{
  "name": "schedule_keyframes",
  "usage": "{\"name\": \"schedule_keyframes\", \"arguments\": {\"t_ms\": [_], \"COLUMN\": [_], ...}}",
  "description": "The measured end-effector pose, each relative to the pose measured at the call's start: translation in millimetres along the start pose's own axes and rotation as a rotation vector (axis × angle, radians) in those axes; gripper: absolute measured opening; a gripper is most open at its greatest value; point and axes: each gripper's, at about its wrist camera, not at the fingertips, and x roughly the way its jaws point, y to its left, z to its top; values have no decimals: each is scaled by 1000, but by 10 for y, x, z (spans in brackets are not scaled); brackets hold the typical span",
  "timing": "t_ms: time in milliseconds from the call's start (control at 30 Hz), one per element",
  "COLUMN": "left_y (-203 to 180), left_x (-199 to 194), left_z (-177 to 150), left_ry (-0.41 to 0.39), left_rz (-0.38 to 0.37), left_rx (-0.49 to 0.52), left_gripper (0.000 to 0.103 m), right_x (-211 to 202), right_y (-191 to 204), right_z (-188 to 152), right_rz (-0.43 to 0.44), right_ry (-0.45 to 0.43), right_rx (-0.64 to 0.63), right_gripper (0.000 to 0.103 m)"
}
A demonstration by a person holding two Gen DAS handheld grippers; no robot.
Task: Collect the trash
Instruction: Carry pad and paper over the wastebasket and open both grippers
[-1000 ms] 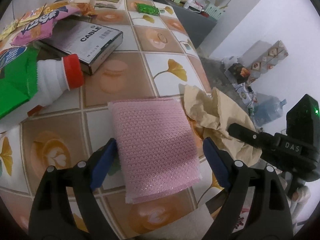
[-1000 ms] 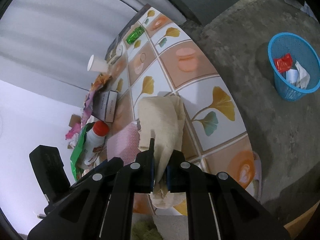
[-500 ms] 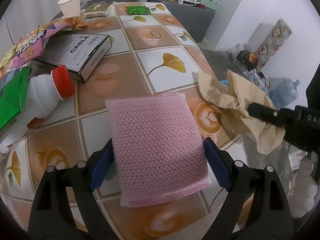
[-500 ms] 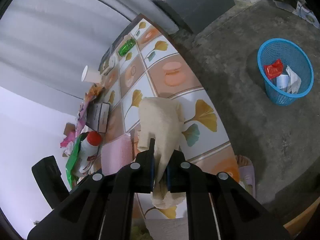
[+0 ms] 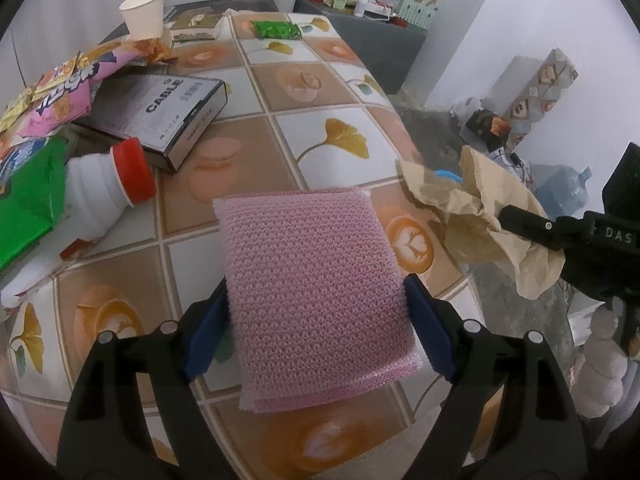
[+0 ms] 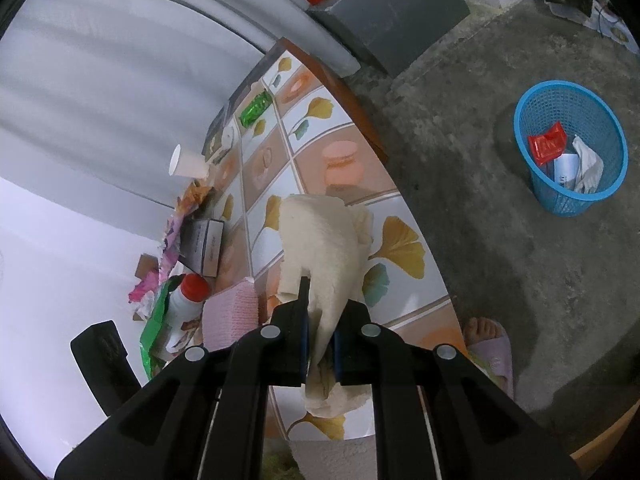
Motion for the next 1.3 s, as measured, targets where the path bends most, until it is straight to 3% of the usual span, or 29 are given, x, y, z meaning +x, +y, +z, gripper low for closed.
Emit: {"name": "schedule_keyframes", "arguments": {"t_ms": [400,700,967,1200,1300], "left_y": [-213,-824,-1989,-2874,-3166], "left_x": [-128,81,838,1756,2127], "left_z": [197,622,1167,1375,1400], "left_ry": [-58,-23,107,189,219], "left_rz": [-77,-205,-350,-312,-316], "left_rx": [37,157,307,416,436], "left_gripper": [79,79,79,79,83], "right_x": [-310,-850,-1021,-813,-677], "right_y": [-245,-803,-1584,-2354,-2623], "right_z": [120,326,680,1102,1285], "right_rz": [40,-22,-103,-161,-163], "right_ry": [-74,-227,-289,-301,-308], "right_rx": [56,161,311,444,488], "right_gripper": [9,9,9,10,15]}}
